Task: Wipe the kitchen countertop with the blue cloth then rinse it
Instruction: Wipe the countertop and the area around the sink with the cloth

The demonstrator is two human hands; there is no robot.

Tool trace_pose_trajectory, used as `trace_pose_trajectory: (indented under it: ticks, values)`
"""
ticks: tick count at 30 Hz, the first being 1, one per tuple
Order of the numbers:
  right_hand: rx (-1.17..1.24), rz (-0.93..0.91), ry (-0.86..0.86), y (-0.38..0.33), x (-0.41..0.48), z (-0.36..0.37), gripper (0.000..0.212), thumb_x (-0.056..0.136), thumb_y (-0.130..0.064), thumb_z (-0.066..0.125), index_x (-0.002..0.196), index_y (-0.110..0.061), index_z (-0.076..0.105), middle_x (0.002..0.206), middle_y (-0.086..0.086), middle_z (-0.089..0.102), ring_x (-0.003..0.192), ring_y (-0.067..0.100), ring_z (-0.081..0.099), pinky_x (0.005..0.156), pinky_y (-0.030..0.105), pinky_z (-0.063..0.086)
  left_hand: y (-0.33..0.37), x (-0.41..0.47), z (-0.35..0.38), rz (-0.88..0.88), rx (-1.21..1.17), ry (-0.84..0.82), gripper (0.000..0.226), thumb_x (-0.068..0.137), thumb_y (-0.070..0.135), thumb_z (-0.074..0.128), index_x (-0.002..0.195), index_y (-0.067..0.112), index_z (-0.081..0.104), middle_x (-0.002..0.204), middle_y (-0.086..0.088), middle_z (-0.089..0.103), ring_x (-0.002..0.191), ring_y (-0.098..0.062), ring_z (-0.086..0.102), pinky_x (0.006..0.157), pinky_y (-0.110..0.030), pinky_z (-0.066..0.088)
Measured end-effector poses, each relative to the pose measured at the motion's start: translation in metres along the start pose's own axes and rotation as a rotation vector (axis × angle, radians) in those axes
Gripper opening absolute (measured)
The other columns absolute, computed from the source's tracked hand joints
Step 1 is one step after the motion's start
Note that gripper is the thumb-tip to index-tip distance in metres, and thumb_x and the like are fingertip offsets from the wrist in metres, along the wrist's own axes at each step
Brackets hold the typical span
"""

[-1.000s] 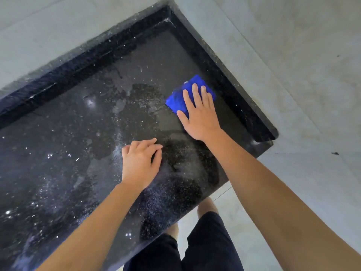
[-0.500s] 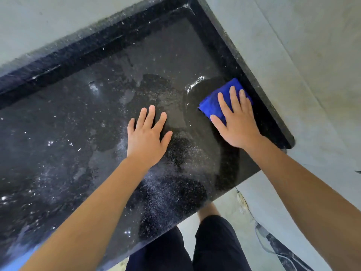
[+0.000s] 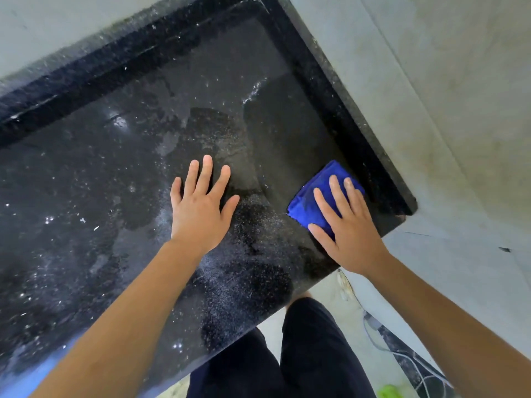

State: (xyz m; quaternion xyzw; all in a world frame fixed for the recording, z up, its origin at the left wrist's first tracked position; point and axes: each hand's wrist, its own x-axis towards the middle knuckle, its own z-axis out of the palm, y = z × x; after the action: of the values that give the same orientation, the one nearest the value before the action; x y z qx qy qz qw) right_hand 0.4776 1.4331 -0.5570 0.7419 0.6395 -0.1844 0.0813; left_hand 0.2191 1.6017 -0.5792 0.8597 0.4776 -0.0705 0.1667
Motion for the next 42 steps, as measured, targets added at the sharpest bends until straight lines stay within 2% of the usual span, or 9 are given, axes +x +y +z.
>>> trace_pose_trajectory:
  ticks: [5, 8, 12, 15, 19, 24, 29, 37, 42]
  values:
    - [-0.016, -0.013, -0.003, 0.008, 0.048, -0.019, 0.072, 0.101, -0.063, 0.027, 0.16, -0.022, 0.017, 0.168, 0.014, 0.0, 0.153, 0.041, -0.001, 0.122, 0.054, 0.011, 0.003, 0.0, -0.001, -0.021, 0.004, -0.044, 0.06, 0.102, 0.051, 0.029, 0.157, 0.028, 0.021, 0.167, -0.006, 0.005, 0.153, -0.03, 0.002, 0.119, -0.057, 0.011]
    - [0.027, 0.076, 0.017, 0.0, 0.119, -0.041, 0.073, 0.101, -0.063, 0.025, 0.16, -0.027, 0.004, 0.167, 0.012, -0.011, 0.152, 0.04, -0.01, 0.123, 0.053, 0.004, 0.003, 0.0, 0.0, -0.023, 0.006, -0.027, 0.06, 0.102, 0.051, 0.03, 0.157, 0.027, 0.022, 0.167, -0.007, 0.007, 0.153, -0.031, 0.004, 0.119, -0.058, 0.012]
    - [0.071, 0.217, 0.1, -0.043, 0.188, -0.056, 0.071, 0.101, -0.06, 0.022, 0.161, -0.024, 0.006, 0.167, 0.015, -0.007, 0.152, 0.041, -0.007, 0.123, 0.052, 0.001, 0.004, 0.003, -0.001, -0.031, 0.009, -0.056, 0.061, 0.102, 0.052, 0.029, 0.157, 0.028, 0.018, 0.167, -0.005, 0.003, 0.153, -0.029, 0.0, 0.12, -0.057, 0.009]
    - [0.058, 0.179, 0.176, -0.066, 0.161, -0.038, 0.069, 0.102, -0.057, 0.023, 0.16, -0.02, 0.015, 0.167, 0.018, 0.004, 0.152, 0.043, 0.001, 0.124, 0.052, 0.006, 0.001, 0.002, -0.004, -0.04, -0.003, -0.077, 0.062, 0.102, 0.054, 0.028, 0.158, 0.031, 0.015, 0.167, -0.002, -0.002, 0.153, -0.027, -0.004, 0.121, -0.055, 0.005]
    - [0.05, -0.029, 0.163, -0.058, 0.031, 0.012, 0.065, 0.104, -0.054, 0.034, 0.158, -0.019, 0.026, 0.167, 0.016, 0.009, 0.153, 0.04, 0.002, 0.124, 0.052, 0.009, 0.004, 0.002, -0.006, -0.045, -0.014, -0.089, 0.062, 0.102, 0.054, 0.028, 0.158, 0.031, 0.014, 0.167, -0.001, -0.005, 0.153, -0.026, -0.006, 0.121, -0.054, 0.003]
    - [0.016, 0.096, 0.075, 0.002, -0.06, 0.029, 0.068, 0.101, -0.06, 0.034, 0.157, -0.02, 0.03, 0.166, 0.014, 0.013, 0.152, 0.039, 0.011, 0.121, 0.054, 0.019, 0.009, 0.001, -0.01, -0.043, -0.026, -0.117, 0.061, 0.103, 0.052, 0.028, 0.158, 0.03, 0.012, 0.167, -0.002, -0.008, 0.153, -0.027, -0.008, 0.121, -0.056, 0.002]
    - [0.029, 0.188, 0.11, 0.027, -0.008, 0.006, 0.069, 0.1, -0.059, 0.041, 0.154, -0.016, 0.036, 0.162, 0.022, 0.023, 0.147, 0.047, 0.023, 0.114, 0.059, 0.03, 0.01, 0.003, -0.011, -0.042, -0.029, -0.118, 0.06, 0.104, 0.051, 0.028, 0.158, 0.03, 0.011, 0.167, -0.003, -0.009, 0.153, -0.028, -0.009, 0.121, -0.056, 0.002]
    - [0.083, 0.37, 0.085, -0.015, 0.074, -0.013, 0.073, 0.101, -0.061, 0.025, 0.161, -0.023, 0.006, 0.167, 0.016, -0.003, 0.152, 0.041, -0.004, 0.122, 0.054, 0.005, 0.01, 0.002, -0.011, -0.04, 0.021, -0.135, 0.061, 0.104, 0.051, 0.023, 0.158, 0.031, 0.005, 0.167, -0.002, -0.011, 0.153, -0.028, -0.01, 0.122, -0.056, 0.003]
    - [0.056, 0.229, 0.078, -0.015, 0.035, -0.003, 0.07, 0.102, -0.059, 0.026, 0.16, -0.021, 0.014, 0.167, 0.016, 0.002, 0.153, 0.041, 0.001, 0.122, 0.053, 0.011, 0.012, 0.002, -0.012, -0.039, 0.007, -0.113, 0.061, 0.103, 0.051, 0.027, 0.158, 0.03, 0.01, 0.167, -0.004, -0.006, 0.153, -0.028, -0.007, 0.121, -0.056, 0.005]
